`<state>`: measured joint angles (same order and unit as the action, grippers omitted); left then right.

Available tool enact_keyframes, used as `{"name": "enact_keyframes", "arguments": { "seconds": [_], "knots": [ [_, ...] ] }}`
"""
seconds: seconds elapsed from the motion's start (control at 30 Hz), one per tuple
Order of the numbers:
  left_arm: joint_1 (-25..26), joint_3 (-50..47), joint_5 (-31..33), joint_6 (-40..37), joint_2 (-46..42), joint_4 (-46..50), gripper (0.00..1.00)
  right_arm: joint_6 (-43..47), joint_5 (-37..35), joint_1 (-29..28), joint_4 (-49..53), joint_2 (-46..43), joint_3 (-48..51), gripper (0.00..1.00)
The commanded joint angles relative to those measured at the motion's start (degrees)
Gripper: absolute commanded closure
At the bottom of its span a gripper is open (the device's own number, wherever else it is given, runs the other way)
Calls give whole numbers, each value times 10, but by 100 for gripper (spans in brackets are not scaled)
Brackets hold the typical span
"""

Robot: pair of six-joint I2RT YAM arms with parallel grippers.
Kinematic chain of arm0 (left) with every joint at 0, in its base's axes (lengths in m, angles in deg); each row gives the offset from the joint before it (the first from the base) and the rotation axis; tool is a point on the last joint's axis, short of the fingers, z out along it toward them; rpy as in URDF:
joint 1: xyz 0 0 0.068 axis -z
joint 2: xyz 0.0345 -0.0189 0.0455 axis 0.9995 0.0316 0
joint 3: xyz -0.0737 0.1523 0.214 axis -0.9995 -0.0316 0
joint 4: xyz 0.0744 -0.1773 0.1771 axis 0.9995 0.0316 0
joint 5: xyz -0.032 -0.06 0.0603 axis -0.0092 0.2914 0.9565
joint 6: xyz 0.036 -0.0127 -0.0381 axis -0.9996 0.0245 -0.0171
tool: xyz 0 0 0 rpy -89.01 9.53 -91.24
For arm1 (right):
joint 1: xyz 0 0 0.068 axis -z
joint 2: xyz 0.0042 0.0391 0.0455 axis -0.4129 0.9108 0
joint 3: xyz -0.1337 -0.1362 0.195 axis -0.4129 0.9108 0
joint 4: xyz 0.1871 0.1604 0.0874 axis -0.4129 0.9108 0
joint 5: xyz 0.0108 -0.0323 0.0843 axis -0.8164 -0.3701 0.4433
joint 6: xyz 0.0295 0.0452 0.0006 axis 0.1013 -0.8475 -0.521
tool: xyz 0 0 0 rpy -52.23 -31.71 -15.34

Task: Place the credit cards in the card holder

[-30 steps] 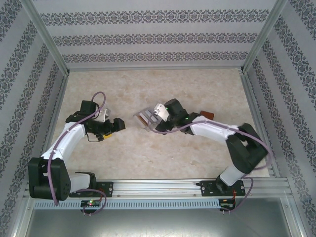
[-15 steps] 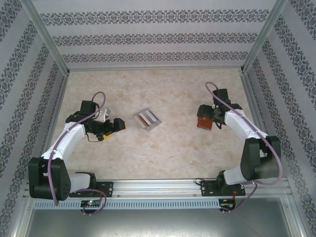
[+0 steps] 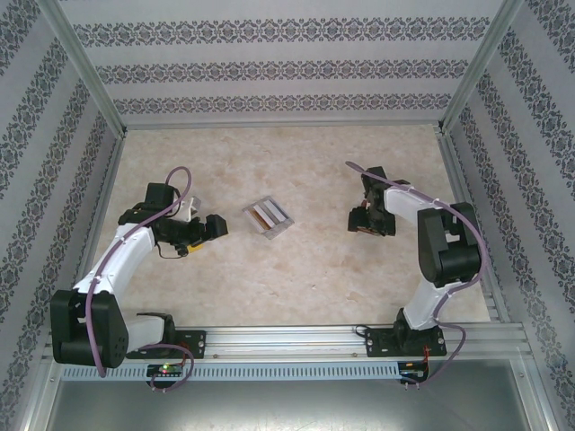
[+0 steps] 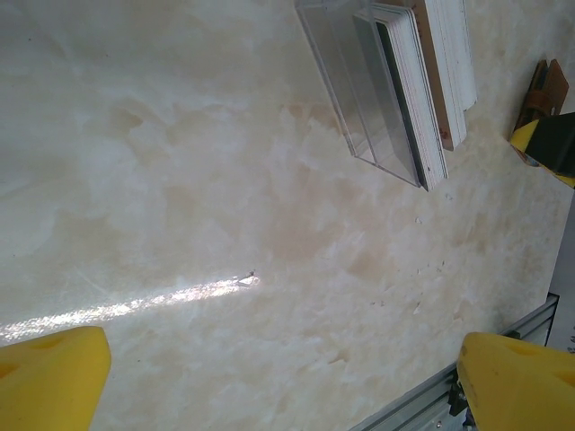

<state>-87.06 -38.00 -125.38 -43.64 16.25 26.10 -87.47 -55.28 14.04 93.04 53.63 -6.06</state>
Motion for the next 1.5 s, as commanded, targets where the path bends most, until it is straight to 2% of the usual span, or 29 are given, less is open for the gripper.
{"name": "enact_keyframes", "arguments": {
  "seconds": [0.0,0.17,0.23,0.3,0.33,0.37,0.47,0.53,0.67,0.73,0.83,1.0,1.1,1.23,1.33,1.4,1.47],
  "knots": [
    [3,-5,6,-6,-6,16,0,32,5,-24,28,6,-9,21],
    [3,-5,5,-5,-4,16,0,32,2,-78,42,-11,-7,28],
    [3,-6,5,-5,-4,16,0,-17,80,-109,37,-28,-1,28],
    [3,-7,6,-3,-4,16,0,-80,162,-151,-10,-53,18,18],
    [3,-7,6,-4,-3,15,0,-120,205,-179,-45,-70,29,5],
    [3,-6,6,-4,-2,15,0,-149,228,-199,-69,-83,32,2],
    [3,-6,5,-4,0,15,0,-194,277,-231,-129,-117,33,2],
    [3,-5,4,-3,1,15,0,-163,273,-214,-117,-136,22,2],
    [3,-6,-1,-1,0,13,0,-44,136,-149,-33,-125,-15,4],
    [3,-6,1,-3,-3,14,0,-7,112,-125,-12,-91,-33,8],
    [3,-9,4,-3,-9,16,0,-7,173,-100,-3,-38,-45,17],
    [3,-12,3,-2,-11,14,0,-20,208,-106,-35,-20,-10,17],
    [3,-13,-2,-1,-5,13,0,-33,264,-117,-56,-23,17,24],
    [4,-16,-9,0,-5,10,0,-76,374,-156,-124,-65,69,24],
    [4,-16,-9,1,-4,9,0,-86,431,-183,-145,-93,81,20],
    [3,-17,-10,2,-3,8,0,-77,415,-173,-141,-118,84,19],
    [4,-18,-14,3,-3,6,0,-57,367,-145,-126,-140,86,18]
  ]
}}
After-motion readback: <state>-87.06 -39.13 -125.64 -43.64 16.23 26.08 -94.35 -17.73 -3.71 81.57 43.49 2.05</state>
